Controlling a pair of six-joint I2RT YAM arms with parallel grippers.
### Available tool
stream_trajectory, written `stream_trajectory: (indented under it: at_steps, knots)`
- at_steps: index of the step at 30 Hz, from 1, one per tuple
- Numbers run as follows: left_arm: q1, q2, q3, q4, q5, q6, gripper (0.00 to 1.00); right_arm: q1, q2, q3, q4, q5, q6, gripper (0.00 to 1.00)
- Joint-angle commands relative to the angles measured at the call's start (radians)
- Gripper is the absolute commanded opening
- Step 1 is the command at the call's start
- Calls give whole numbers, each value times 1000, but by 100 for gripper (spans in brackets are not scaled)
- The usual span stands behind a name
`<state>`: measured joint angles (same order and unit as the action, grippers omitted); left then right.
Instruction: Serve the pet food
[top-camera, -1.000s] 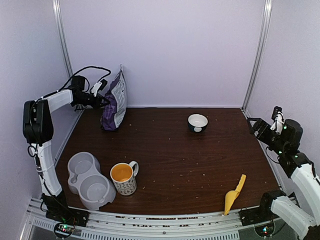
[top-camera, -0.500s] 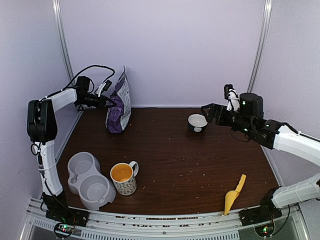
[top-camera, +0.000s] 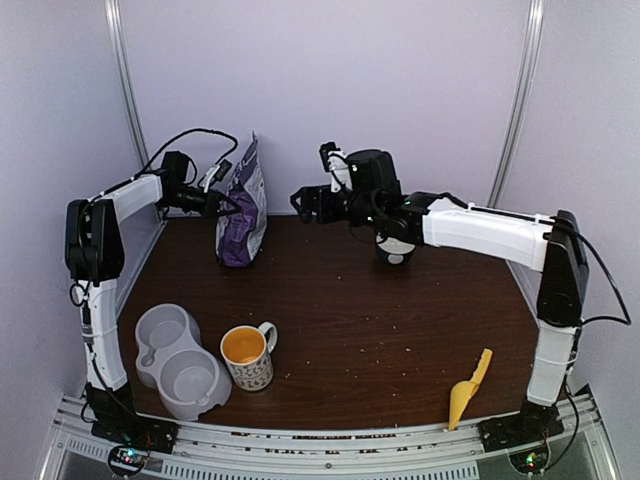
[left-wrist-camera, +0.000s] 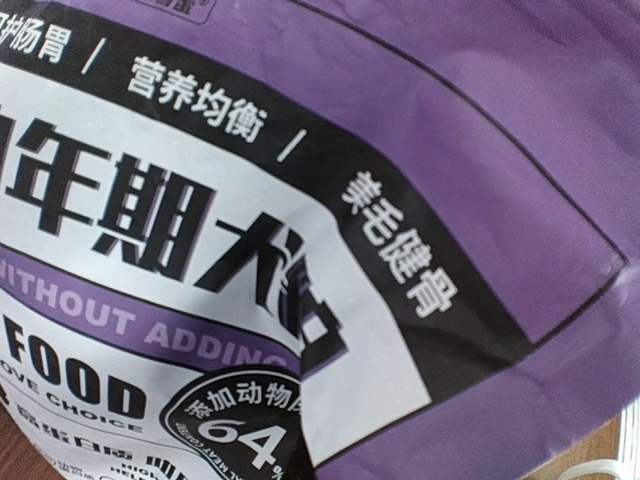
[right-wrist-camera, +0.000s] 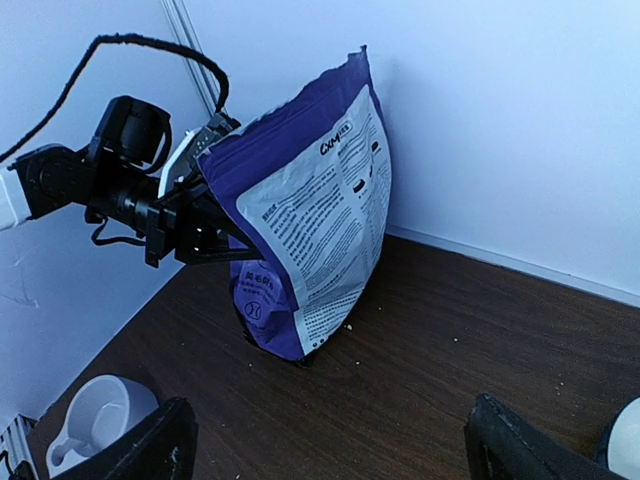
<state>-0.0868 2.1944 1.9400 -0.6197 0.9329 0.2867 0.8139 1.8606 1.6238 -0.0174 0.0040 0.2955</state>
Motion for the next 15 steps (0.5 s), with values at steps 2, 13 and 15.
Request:
stream_trajectory:
  at_steps: [2, 13, 15]
  knots:
    - [-28, 29, 63, -40, 132, 37, 0, 11, 147, 169, -71, -59, -53, 94]
    - [-28, 42, 96, -109, 135, 77, 0, 27, 355, 412, -135, -100, -90, 88]
    - [-25, 31, 105, -130, 66, 87, 9, 29, 353, 408, -136, -102, -77, 88]
